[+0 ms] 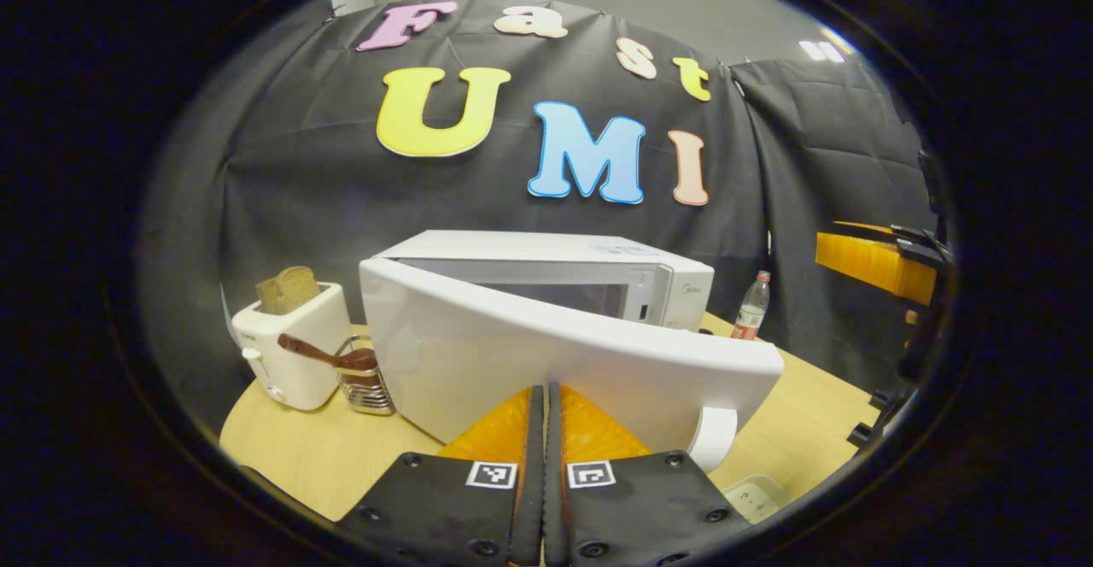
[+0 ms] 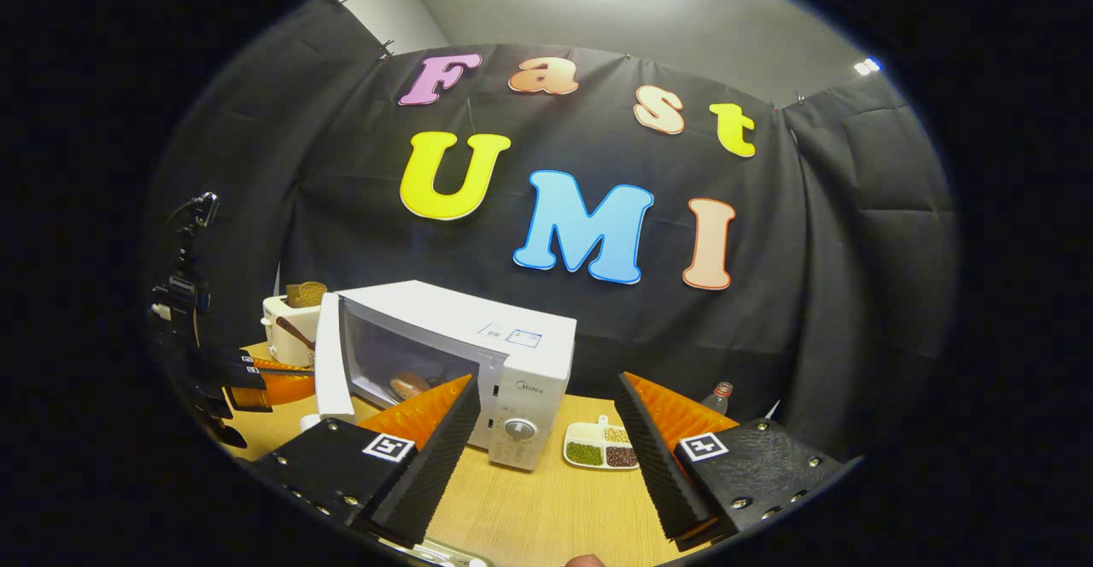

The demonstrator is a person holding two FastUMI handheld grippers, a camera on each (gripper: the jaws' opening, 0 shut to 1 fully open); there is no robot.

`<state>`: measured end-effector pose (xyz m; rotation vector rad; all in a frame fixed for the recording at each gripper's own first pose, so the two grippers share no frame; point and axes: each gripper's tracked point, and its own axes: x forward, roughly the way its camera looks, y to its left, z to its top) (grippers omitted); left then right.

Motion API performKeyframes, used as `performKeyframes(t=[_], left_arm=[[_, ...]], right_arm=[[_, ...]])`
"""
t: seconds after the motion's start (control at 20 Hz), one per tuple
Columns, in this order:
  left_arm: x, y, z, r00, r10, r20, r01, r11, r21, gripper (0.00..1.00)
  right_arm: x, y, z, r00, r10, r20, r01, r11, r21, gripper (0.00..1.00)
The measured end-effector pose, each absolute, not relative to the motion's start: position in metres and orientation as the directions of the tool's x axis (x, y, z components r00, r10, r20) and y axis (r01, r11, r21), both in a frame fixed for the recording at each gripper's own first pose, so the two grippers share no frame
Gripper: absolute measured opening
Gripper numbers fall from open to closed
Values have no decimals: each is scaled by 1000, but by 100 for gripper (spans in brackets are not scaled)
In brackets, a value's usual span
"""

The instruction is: Open the microwave oven with the left hand, put the food in, and close the microwave oven.

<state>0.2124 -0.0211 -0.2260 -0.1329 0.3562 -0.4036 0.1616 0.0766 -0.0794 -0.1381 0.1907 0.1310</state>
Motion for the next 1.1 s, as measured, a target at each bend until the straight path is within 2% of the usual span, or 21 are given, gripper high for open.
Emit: performKeyframes(t=[0.55, 0.65, 0.7, 0.75, 0.8, 0.85, 0.9, 1.1], left_arm=[[261, -59, -223, 834, -479, -274, 447, 877, -174, 7], [271, -62, -221, 839, -475, -265, 446, 880, -164, 7], [274, -66, -222, 839, -476, -263, 448, 879, -162, 3], [277, -67, -223, 839, -476, -262, 449, 879, -158, 3], [282, -70, -223, 839, -477, -260, 452, 879, -154, 7], [286, -72, -223, 840, -477, -260, 452, 879, -152, 3], [290, -73, -224, 840, -476, -260, 451, 880, -152, 7], [309, -78, -224, 850, -462, -253, 430, 886, -172, 7]], right_arm=[[147, 42, -76, 979, -10, -201, -18, 990, -139, 97], [145, 40, -78, 978, -22, -208, -7, 990, -138, 97], [144, 39, -78, 977, -26, -210, -3, 990, -139, 97], [143, 39, -78, 977, -30, -212, 0, 990, -140, 97], [140, 39, -79, 976, -32, -214, 1, 990, -142, 97], [138, 38, -79, 976, -36, -215, 5, 990, -144, 97], [136, 37, -78, 976, -38, -216, 6, 989, -146, 97], [131, 32, -81, 973, -46, -226, 12, 988, -151, 97]])
